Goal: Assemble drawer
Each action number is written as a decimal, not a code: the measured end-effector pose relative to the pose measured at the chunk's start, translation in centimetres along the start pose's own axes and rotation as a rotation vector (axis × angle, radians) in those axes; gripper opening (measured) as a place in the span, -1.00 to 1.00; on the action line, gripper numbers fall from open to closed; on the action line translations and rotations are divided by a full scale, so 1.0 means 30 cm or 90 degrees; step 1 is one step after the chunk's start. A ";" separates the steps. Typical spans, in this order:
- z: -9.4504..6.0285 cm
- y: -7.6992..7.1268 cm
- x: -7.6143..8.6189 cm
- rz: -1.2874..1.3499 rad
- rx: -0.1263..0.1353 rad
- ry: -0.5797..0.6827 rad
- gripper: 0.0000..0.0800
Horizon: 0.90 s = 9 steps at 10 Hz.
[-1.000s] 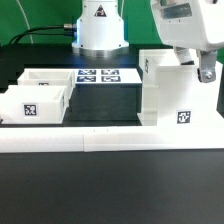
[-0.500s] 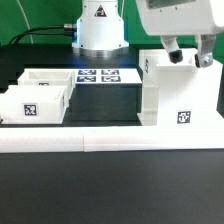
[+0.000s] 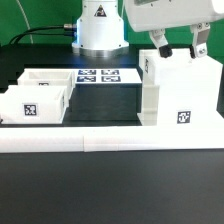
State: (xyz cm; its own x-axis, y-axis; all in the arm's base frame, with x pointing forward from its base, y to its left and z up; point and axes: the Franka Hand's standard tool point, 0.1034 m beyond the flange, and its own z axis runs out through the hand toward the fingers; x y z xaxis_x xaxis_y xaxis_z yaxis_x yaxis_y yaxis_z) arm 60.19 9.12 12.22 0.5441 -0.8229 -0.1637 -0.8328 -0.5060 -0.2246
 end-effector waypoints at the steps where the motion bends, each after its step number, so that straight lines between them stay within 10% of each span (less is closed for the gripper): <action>1: -0.008 0.012 -0.004 -0.098 -0.021 -0.010 0.62; 9: -0.071 0.070 0.013 -0.484 -0.026 -0.019 0.62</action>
Offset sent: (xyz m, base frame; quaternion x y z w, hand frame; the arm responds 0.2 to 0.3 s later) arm -0.0273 -0.0045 0.0178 -0.0065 -0.0315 -0.2353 0.9714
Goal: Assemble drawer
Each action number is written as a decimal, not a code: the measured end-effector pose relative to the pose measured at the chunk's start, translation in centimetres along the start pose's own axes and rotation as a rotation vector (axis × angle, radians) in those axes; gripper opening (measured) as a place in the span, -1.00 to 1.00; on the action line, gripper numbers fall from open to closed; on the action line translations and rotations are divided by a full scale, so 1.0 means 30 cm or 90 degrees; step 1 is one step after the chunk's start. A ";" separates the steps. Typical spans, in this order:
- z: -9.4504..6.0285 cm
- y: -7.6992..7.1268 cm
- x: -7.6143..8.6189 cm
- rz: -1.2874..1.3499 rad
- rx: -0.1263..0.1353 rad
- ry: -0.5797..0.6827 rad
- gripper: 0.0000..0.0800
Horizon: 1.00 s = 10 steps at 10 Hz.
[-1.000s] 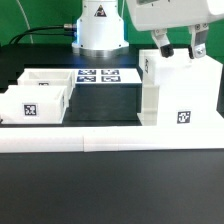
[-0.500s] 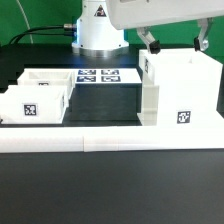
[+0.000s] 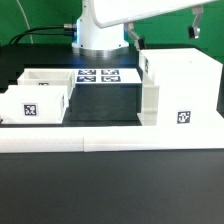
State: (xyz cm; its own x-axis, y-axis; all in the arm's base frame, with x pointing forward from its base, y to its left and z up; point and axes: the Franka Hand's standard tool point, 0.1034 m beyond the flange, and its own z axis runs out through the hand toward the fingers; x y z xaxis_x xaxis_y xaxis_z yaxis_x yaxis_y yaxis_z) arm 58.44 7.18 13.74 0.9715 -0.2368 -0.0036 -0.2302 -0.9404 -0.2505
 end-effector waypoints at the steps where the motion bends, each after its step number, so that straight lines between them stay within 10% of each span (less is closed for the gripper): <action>1: -0.011 0.046 -0.011 -0.046 -0.029 -0.017 0.62; 3: -0.063 0.163 -0.026 -0.074 -0.068 -0.009 0.62; 6: -0.088 0.360 -0.026 -0.089 -0.069 -0.008 0.62; 10: -0.083 0.355 -0.028 -0.081 -0.069 -0.009 0.62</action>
Offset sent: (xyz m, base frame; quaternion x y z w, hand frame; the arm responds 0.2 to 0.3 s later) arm -0.0292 -0.0782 -0.0004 -0.0247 0.0188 -0.0243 0.9992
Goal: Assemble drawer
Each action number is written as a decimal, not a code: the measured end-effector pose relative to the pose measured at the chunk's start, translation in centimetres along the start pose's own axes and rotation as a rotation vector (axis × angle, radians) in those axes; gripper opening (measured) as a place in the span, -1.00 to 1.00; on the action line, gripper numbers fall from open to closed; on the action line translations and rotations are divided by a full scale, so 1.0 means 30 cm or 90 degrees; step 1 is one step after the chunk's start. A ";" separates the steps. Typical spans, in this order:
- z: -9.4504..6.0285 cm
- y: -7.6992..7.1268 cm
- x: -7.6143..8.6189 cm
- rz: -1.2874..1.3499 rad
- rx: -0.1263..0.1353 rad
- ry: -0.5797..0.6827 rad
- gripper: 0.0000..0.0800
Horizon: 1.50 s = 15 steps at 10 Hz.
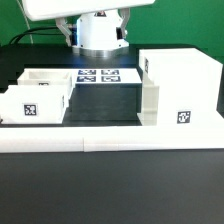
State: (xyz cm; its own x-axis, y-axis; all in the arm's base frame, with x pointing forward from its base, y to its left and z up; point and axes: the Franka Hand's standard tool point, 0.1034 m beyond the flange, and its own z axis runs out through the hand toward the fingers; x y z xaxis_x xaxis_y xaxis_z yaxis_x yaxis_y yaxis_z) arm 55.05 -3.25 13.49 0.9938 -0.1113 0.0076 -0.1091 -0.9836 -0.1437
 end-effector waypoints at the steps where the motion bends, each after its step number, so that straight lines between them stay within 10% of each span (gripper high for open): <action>1: 0.003 0.003 -0.001 0.000 -0.001 -0.001 0.62; 8: 0.166 0.149 -0.071 0.011 -0.057 0.024 0.62; 15: 0.213 0.178 -0.079 -0.029 -0.060 0.012 0.62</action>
Offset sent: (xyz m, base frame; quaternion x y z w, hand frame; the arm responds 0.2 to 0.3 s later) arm -0.0304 -0.0357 -0.0256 -0.1287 0.0306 0.0571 0.9896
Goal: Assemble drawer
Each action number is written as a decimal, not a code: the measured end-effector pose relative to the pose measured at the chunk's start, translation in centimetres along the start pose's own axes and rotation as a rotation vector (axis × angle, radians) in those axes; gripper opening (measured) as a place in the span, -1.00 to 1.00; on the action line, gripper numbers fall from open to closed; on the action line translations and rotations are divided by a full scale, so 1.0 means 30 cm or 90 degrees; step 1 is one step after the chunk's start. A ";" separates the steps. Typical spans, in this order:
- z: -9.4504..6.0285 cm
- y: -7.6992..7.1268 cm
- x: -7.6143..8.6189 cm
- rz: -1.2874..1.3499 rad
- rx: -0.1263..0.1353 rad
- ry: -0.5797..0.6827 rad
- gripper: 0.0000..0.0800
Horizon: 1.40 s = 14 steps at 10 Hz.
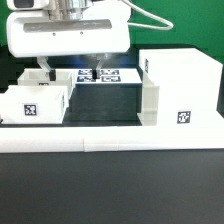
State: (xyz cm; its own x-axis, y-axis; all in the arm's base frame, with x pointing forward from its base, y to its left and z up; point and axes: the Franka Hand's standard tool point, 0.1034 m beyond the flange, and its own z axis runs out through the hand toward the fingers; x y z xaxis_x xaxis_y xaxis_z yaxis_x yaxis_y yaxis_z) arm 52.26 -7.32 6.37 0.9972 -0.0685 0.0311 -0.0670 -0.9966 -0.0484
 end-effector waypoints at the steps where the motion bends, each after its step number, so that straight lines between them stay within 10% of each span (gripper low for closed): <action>1: 0.003 0.012 -0.003 -0.020 0.001 -0.004 0.62; 14: 0.181 0.096 -0.060 -0.032 -0.023 -0.008 0.62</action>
Offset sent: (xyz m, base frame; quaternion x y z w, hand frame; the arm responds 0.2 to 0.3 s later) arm -0.0079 -0.0039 -0.0268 -0.0012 0.0205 -0.0055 0.9998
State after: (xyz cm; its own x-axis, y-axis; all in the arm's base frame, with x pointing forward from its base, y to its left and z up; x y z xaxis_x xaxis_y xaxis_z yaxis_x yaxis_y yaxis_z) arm 50.45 -9.81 0.75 0.9997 -0.0173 0.0200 -0.0171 -0.9998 -0.0109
